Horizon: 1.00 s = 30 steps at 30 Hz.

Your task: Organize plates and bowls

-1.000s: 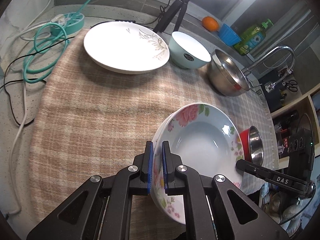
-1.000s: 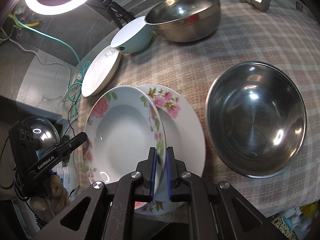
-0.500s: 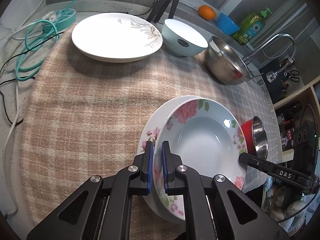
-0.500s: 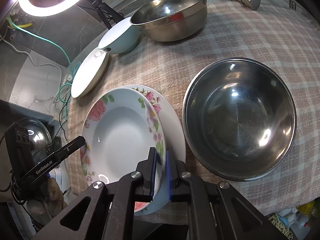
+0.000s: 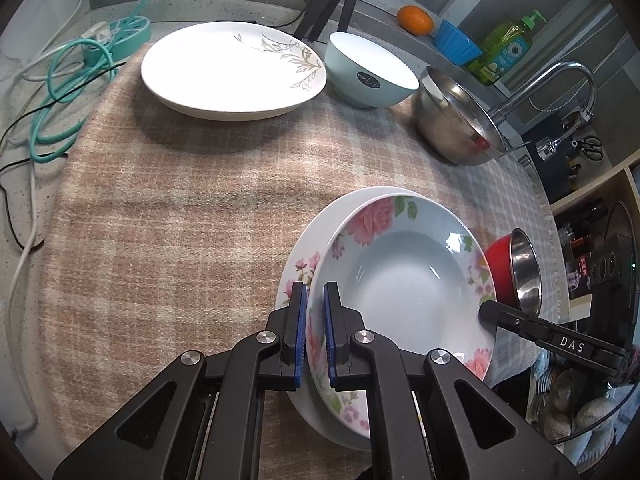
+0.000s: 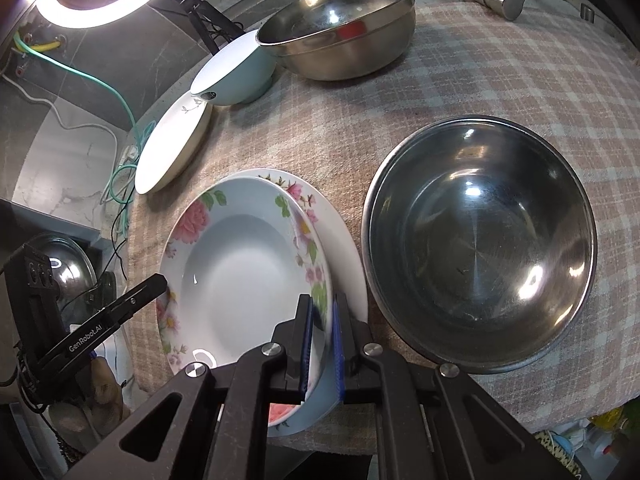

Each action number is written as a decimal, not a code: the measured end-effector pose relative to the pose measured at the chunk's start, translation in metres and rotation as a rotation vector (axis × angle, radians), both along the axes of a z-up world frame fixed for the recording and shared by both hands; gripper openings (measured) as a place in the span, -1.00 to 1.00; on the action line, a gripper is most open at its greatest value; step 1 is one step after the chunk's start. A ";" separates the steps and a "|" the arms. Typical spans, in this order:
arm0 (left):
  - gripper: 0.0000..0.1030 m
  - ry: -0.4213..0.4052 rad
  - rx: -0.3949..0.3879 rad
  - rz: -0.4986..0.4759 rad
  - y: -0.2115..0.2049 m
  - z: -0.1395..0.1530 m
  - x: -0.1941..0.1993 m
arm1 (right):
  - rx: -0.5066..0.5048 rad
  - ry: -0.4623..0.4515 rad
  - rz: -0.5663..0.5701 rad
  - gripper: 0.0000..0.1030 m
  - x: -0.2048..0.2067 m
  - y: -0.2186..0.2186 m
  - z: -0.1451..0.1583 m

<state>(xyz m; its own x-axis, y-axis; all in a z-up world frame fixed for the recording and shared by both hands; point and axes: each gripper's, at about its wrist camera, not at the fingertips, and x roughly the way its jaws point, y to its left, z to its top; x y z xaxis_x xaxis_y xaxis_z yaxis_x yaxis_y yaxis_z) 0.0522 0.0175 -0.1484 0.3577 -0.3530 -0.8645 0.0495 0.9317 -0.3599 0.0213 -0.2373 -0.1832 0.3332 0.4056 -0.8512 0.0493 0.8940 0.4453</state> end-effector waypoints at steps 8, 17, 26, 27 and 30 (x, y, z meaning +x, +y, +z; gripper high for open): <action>-0.87 -0.008 0.020 -0.013 -0.001 0.000 0.000 | -0.026 0.001 0.009 -0.77 0.002 0.004 0.001; -0.86 0.004 0.017 -0.025 -0.001 0.000 0.002 | -0.049 0.002 0.024 -0.74 0.001 0.008 0.001; -0.77 0.005 0.014 -0.030 -0.001 0.001 0.002 | -0.042 -0.003 0.026 -0.57 0.001 0.011 0.002; -0.77 0.005 0.013 -0.029 -0.001 0.001 0.002 | -0.039 -0.004 0.028 -0.54 0.001 0.011 0.003; -0.77 0.000 0.013 -0.024 0.001 0.003 0.000 | -0.038 -0.003 0.028 -0.48 0.001 0.012 0.003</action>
<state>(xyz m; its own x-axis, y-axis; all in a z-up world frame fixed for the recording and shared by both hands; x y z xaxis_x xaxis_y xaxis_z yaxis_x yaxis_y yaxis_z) 0.0522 0.0190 -0.1450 0.3496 -0.3498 -0.8691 0.0721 0.9350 -0.3473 0.0224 -0.2249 -0.1800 0.3249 0.3816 -0.8653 0.0229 0.9115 0.4106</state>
